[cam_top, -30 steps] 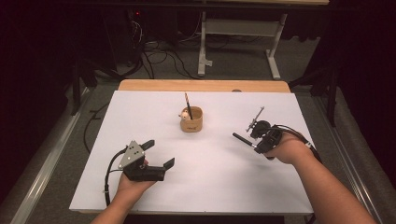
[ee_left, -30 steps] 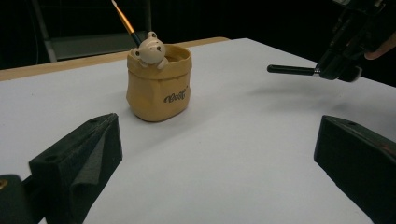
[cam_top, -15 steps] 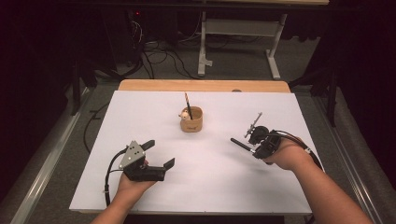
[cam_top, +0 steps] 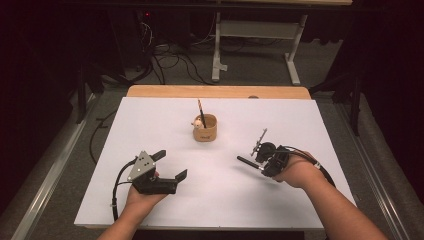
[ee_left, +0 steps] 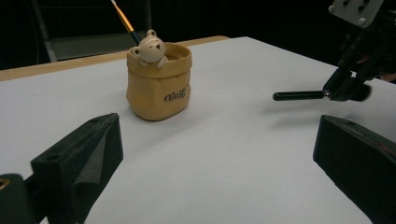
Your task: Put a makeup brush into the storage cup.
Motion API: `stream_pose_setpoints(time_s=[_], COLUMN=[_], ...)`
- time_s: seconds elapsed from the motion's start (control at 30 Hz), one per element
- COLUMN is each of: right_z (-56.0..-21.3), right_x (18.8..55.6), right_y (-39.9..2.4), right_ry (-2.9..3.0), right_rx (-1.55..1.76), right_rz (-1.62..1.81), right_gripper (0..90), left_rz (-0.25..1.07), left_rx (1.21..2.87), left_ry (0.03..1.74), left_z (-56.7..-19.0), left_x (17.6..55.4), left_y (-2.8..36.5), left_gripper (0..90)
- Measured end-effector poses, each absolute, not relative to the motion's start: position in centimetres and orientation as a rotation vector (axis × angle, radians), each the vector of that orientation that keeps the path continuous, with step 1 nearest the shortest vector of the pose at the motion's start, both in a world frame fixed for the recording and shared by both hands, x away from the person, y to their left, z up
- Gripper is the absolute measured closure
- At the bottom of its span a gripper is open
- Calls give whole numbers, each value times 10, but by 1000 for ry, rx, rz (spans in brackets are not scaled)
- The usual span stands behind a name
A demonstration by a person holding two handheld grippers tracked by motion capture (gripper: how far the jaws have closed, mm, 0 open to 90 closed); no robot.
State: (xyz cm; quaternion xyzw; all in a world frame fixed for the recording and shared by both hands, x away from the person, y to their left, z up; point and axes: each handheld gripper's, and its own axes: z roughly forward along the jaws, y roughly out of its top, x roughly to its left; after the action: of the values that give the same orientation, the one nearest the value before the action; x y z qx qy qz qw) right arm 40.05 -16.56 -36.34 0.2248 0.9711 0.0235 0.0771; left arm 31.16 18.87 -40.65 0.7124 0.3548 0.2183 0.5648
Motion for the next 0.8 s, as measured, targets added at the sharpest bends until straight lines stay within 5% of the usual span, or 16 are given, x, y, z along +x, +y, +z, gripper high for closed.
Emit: stream_pose_setpoints(time_s=[0.8], right_z=[-368], right_x=[394], right_y=[-135], right_ry=[2961], right_rx=[571], right_rz=[118], right_gripper=[798], left_rz=[570], left_rx=[1663], left_ry=[895], left_z=[-398], left_x=[329], left_y=[185], left_gripper=[42])
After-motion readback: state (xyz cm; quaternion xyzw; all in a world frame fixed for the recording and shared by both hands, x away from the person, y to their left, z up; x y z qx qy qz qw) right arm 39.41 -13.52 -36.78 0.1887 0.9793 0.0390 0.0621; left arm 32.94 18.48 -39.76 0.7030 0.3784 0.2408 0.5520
